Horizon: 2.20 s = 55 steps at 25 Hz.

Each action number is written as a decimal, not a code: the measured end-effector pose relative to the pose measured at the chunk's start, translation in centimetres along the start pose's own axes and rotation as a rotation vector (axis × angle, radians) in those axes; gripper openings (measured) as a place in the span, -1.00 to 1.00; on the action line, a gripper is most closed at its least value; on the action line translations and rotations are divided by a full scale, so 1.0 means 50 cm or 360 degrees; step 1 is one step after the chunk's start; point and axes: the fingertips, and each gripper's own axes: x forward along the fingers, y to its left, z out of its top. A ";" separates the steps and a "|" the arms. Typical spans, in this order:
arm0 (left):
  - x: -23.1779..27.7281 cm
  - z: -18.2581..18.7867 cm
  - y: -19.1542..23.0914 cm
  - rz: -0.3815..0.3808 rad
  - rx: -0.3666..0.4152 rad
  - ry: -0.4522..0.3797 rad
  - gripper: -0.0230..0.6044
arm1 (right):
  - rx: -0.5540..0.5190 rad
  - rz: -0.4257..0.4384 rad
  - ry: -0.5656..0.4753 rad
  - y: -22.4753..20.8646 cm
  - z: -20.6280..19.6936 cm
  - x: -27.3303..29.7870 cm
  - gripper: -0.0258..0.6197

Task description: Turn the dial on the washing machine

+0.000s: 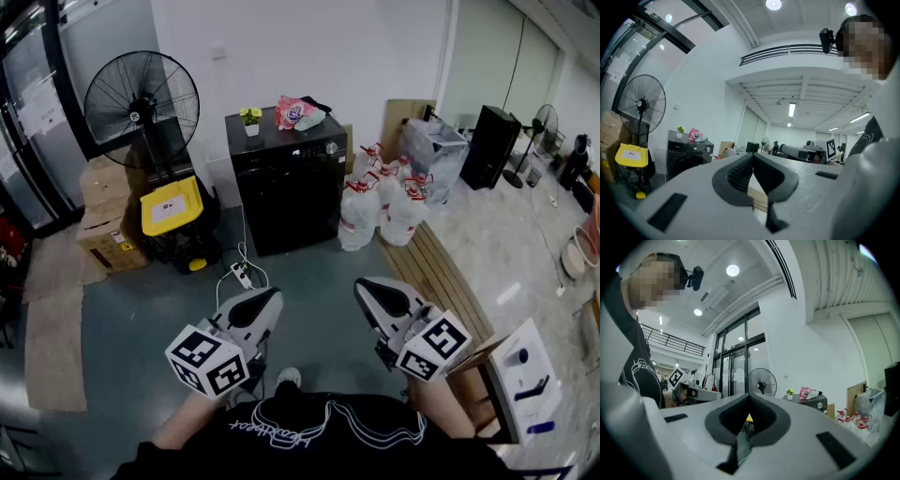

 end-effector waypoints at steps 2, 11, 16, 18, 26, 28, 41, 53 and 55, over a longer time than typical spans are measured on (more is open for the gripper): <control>-0.009 -0.003 -0.010 0.0002 0.0005 -0.0003 -0.91 | -0.0005 0.0005 0.0001 0.011 0.001 -0.013 -0.91; -0.015 -0.020 -0.029 0.0013 -0.0010 -0.0003 -0.91 | -0.0006 -0.0027 -0.0087 0.017 0.009 -0.060 -0.91; -0.004 -0.030 -0.030 0.0001 -0.0023 0.0016 -0.91 | -0.0014 -0.0094 -0.0044 -0.007 -0.007 -0.067 -0.48; 0.000 -0.032 -0.021 0.0007 -0.0021 0.0023 -0.91 | -0.0025 -0.0115 -0.0042 -0.017 -0.011 -0.065 -0.37; 0.043 -0.034 0.035 0.0008 -0.0003 0.0022 -0.91 | -0.0027 -0.0209 0.0001 -0.081 -0.039 -0.026 0.09; 0.065 -0.036 0.054 0.0011 0.0036 0.0035 -0.91 | -0.0042 -0.0221 0.0030 -0.099 -0.049 -0.005 0.14; 0.266 -0.030 0.282 -0.0064 -0.0034 0.0108 -0.91 | 0.0024 -0.0327 0.0137 -0.320 -0.105 0.178 0.23; 0.543 -0.003 0.608 -0.0059 -0.0175 0.0229 -0.91 | 0.0223 -0.0406 0.0228 -0.612 -0.185 0.444 0.23; 0.580 -0.005 0.654 -0.0065 -0.0189 0.0247 -0.91 | 0.0242 -0.0416 0.0246 -0.650 -0.204 0.486 0.23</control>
